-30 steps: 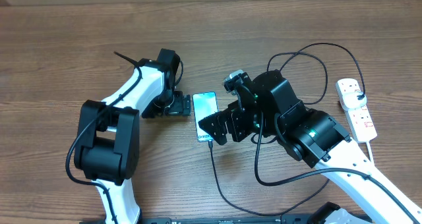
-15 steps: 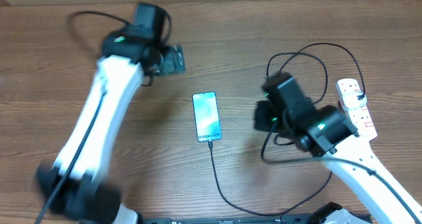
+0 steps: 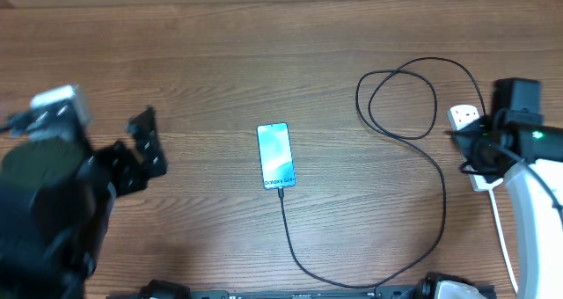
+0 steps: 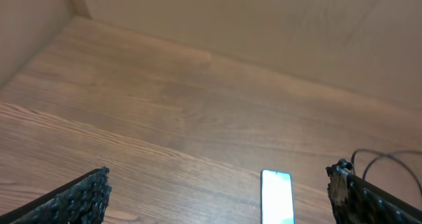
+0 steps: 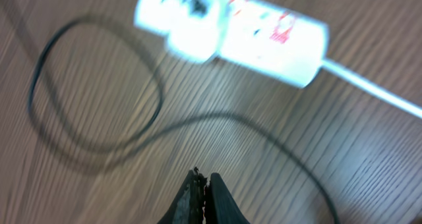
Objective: Plug charger to phone and switch on socket
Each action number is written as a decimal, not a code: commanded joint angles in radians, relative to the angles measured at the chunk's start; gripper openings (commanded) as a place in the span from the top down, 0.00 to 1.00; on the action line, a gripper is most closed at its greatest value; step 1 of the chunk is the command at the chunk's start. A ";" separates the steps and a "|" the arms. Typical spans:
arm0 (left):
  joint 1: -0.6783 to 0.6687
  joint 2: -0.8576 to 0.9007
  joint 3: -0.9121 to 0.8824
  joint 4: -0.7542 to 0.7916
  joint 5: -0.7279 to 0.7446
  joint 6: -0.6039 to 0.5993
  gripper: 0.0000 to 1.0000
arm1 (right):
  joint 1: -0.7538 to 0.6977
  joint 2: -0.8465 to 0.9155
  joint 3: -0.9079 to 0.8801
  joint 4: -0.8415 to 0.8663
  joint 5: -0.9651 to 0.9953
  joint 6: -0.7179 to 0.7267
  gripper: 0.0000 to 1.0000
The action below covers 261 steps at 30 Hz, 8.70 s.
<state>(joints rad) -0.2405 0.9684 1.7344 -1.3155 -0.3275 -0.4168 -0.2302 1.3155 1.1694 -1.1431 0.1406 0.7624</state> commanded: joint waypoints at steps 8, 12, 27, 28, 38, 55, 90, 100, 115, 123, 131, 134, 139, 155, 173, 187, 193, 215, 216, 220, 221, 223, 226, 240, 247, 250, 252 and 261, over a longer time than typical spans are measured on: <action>0.005 -0.100 -0.005 -0.079 -0.077 -0.014 0.00 | -0.226 0.314 0.113 0.029 -0.158 -0.182 0.96; 0.005 -0.099 -0.005 -0.103 -0.076 -0.014 0.00 | -0.263 0.418 0.247 -0.048 -0.166 -0.241 0.96; 0.005 -0.099 -0.005 -0.148 -0.075 -0.014 0.00 | -0.270 0.628 0.376 -0.083 -0.135 -0.289 0.96; 0.005 -0.099 -0.005 -0.153 -0.075 -0.014 0.00 | -0.270 0.636 0.376 -0.080 -0.134 -0.289 0.96; 0.005 -0.099 -0.005 -0.154 -0.072 -0.014 0.01 | -0.270 0.676 0.376 -0.028 -0.135 -0.288 0.96; 0.005 -0.099 -0.005 -0.155 -0.072 -0.014 0.00 | -0.270 0.699 0.375 0.021 -0.135 -0.289 0.96; 0.005 -0.099 -0.005 -0.177 -0.064 -0.014 0.00 | -0.260 0.763 0.361 0.045 -0.206 -0.297 0.96; 0.005 -0.099 -0.005 -0.189 -0.064 -0.014 0.01 | -0.248 0.763 0.309 0.077 -0.206 -0.296 0.96; 0.005 -0.099 -0.005 -0.224 -0.058 -0.017 0.00 | -0.249 0.659 0.352 -0.060 -0.167 -0.296 0.96; 0.005 -0.099 -0.005 -0.236 -0.041 -0.018 0.00 | -0.236 0.344 0.352 -0.164 -0.189 -0.303 0.96; 0.005 -0.099 -0.005 -0.236 -0.041 -0.018 0.01 | -0.222 -0.067 0.352 -0.298 -0.285 -0.385 0.96; 0.005 -0.099 -0.005 -0.236 -0.041 -0.018 0.00 | -0.222 -0.222 0.351 -0.343 -0.285 -0.386 0.49; 0.005 -0.099 -0.005 -0.236 -0.041 -0.018 0.00 | -0.222 -0.425 0.351 -0.371 -0.285 -0.386 0.00; 0.005 -0.099 -0.005 -0.237 -0.041 -0.018 0.00 | -0.153 -0.537 0.319 -0.369 -0.277 -0.386 0.00; 0.005 -0.099 -0.005 -0.237 -0.041 -0.018 0.01 | 0.210 -0.999 -0.581 0.699 -0.278 -0.401 0.00; 0.005 -0.099 -0.005 -0.237 -0.041 -0.017 0.01 | 0.229 -1.313 -1.070 1.089 -0.227 -0.400 0.00; 0.005 -0.099 -0.005 -0.237 -0.041 -0.018 0.01 | 0.229 -1.313 -1.139 1.094 -0.170 -0.401 0.00; 0.005 -0.099 -0.005 -0.237 -0.041 -0.018 0.01 | 0.229 -1.313 -1.162 1.060 -0.160 -0.457 0.00; 0.005 -0.099 -0.005 -0.237 -0.041 -0.018 0.01 | 0.229 -1.313 -1.162 1.060 -0.160 -0.457 0.00; 0.005 -0.099 -0.005 -0.237 -0.041 -0.018 0.00 | 0.229 -1.313 -1.162 1.060 -0.160 -0.457 0.00; 0.005 -0.099 -0.005 -0.237 -0.041 -0.017 0.00 | 0.229 -1.313 -1.162 1.060 -0.160 -0.457 0.00; 0.005 -0.099 -0.005 -0.237 -0.041 -0.018 0.00 | 0.229 -1.313 -1.162 1.060 -0.160 -0.457 0.00; 0.005 -0.099 -0.005 -0.237 -0.041 -0.018 0.00 | 0.229 -1.313 -1.162 1.060 -0.160 -0.457 0.00; -0.013 -0.103 -0.011 -0.267 -0.042 -0.017 0.00 | 0.229 -1.313 -1.162 1.060 -0.160 -0.457 0.00; 0.064 -0.185 -0.072 -0.274 -0.011 -0.006 0.00 | 0.229 -1.313 -1.162 1.060 -0.160 -0.456 0.00; 0.094 -0.283 -0.193 -0.217 -0.011 -0.032 0.00 | 0.229 -1.313 -1.162 1.060 -0.160 -0.457 0.00; 0.114 -0.369 -0.307 -0.144 -0.011 -0.034 0.00 | 0.229 -1.313 -1.162 1.060 -0.160 -0.457 0.00; 0.182 -0.752 -0.885 0.213 0.054 -0.036 0.00 | 0.229 -1.313 -1.162 1.060 -0.160 -0.457 0.00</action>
<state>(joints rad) -0.0757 0.3149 1.0153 -1.1763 -0.3161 -0.4397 -0.0051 0.0135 0.0185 -0.0895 -0.0257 0.3130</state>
